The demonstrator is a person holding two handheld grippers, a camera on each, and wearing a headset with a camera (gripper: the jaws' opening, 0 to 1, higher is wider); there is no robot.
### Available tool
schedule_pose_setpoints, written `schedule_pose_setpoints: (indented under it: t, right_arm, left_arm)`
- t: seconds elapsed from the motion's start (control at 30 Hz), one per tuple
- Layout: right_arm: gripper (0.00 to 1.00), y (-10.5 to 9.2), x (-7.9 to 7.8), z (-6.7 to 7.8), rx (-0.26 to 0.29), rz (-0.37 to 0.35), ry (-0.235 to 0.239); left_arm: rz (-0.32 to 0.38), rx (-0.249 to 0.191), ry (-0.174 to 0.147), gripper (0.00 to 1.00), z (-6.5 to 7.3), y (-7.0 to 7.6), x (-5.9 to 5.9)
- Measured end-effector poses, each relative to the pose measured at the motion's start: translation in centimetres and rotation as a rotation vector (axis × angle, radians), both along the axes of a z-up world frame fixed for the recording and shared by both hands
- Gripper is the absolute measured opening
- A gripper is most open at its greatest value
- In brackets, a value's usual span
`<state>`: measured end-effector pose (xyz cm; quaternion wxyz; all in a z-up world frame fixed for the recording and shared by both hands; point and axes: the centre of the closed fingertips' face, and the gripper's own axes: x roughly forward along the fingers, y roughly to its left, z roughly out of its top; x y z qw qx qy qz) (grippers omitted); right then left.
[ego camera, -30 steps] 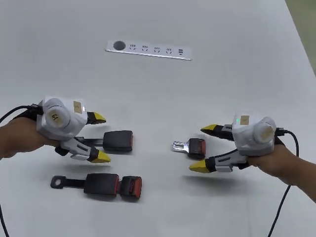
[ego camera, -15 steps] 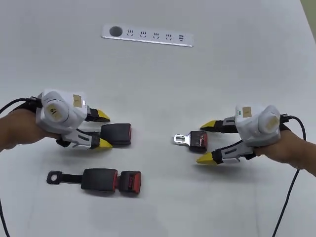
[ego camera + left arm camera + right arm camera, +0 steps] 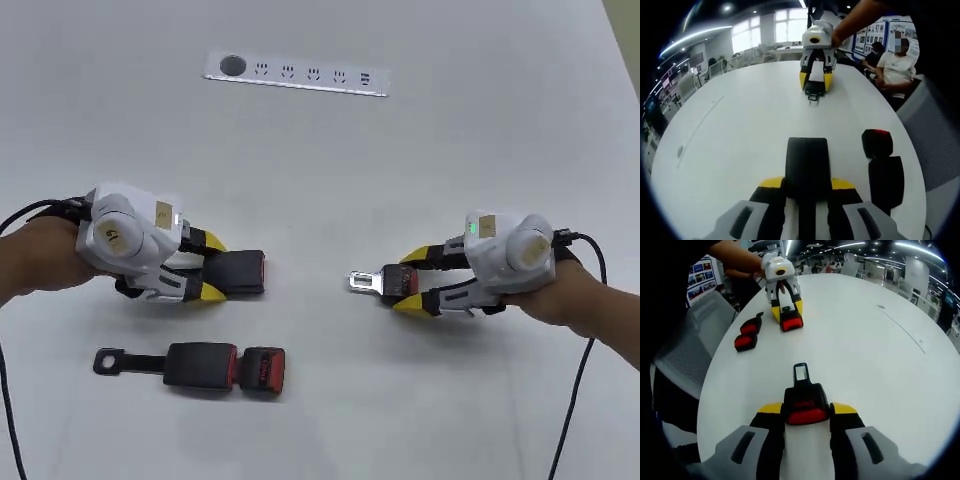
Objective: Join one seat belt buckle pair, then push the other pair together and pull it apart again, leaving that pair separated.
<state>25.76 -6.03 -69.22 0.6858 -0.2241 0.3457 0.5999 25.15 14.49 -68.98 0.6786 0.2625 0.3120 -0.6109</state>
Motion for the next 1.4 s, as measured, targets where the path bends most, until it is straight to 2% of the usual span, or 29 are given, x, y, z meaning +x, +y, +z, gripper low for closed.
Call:
schedule_pose_setpoints:
  t: [0.23, 0.4, 0.67, 0.93, 1.4]
  right_arm:
    - [0.32, -0.1, 0.0, -0.2, -0.026, 0.036, 0.003]
    - [0.32, 0.0, -0.1, -0.1, -0.031, 0.042, 0.002]
    - [0.32, 2.2, -0.4, 0.2, -0.008, 0.083, 0.005]
    - [0.32, 3.5, 0.1, 0.1, 0.012, 0.097, 0.004]
    - [0.32, 7.5, 0.7, -0.1, 0.045, 0.084, -0.001]
  left_arm:
    - [-0.052, 0.025, 0.007, 0.32, -0.1, 0.2, -0.1]
    - [-0.049, 0.026, 0.012, 0.32, -0.1, 0.2, 0.0]
    - [-0.044, 0.028, 0.018, 0.32, -0.1, 0.3, 0.3]
    - [-0.050, 0.043, 0.021, 0.32, 0.0, 0.2, 0.4]
    - [-0.063, 0.074, 0.022, 0.33, 0.1, 0.1, 0.4]
